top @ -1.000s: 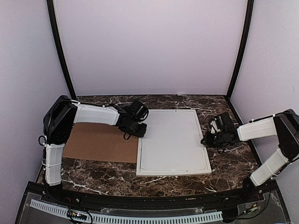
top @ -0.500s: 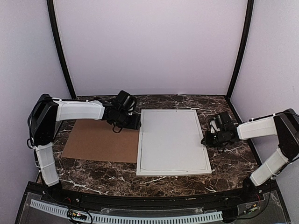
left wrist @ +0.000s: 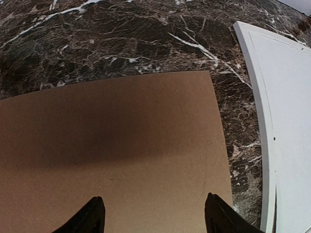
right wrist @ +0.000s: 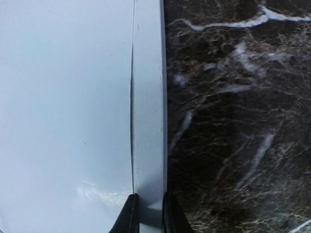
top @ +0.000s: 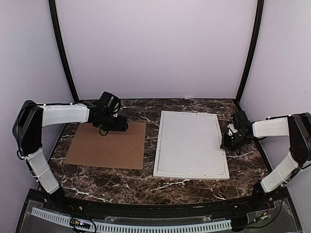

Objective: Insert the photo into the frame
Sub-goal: Position the photo frame at the center of the board, then adjust the backboard at the center of the board.

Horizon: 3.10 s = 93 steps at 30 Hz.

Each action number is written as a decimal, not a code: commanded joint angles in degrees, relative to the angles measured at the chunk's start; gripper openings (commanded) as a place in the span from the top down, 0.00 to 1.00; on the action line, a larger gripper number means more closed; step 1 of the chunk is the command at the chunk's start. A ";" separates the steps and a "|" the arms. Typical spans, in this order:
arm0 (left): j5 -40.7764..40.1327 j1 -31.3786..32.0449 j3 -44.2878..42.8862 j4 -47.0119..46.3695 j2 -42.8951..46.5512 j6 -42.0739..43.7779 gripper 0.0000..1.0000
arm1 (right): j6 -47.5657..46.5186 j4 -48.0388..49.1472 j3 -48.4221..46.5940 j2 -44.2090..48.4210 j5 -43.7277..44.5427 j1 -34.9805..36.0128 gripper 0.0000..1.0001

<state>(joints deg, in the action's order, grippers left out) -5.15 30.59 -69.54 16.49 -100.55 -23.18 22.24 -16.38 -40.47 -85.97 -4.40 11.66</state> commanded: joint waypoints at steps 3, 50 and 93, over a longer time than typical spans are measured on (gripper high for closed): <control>0.94 -7.23 5.16 2.55 6.21 1.77 0.25 | -3.99 -7.46 -4.60 -1.96 7.57 -4.30 0.82; 19.19 -46.14 11.13 5.83 1.08 7.69 0.11 | 15.44 7.88 -50.61 -40.78 -12.79 37.73 0.37; 39.25 -45.80 19.77 0.69 8.20 5.26 0.27 | 15.66 2.29 -46.83 -35.63 -7.95 35.71 0.38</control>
<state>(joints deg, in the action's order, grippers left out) 36.16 -15.46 -50.48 16.05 -95.81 -18.55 39.59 -10.90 -89.52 -126.43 -17.02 48.69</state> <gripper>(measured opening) 0.719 0.618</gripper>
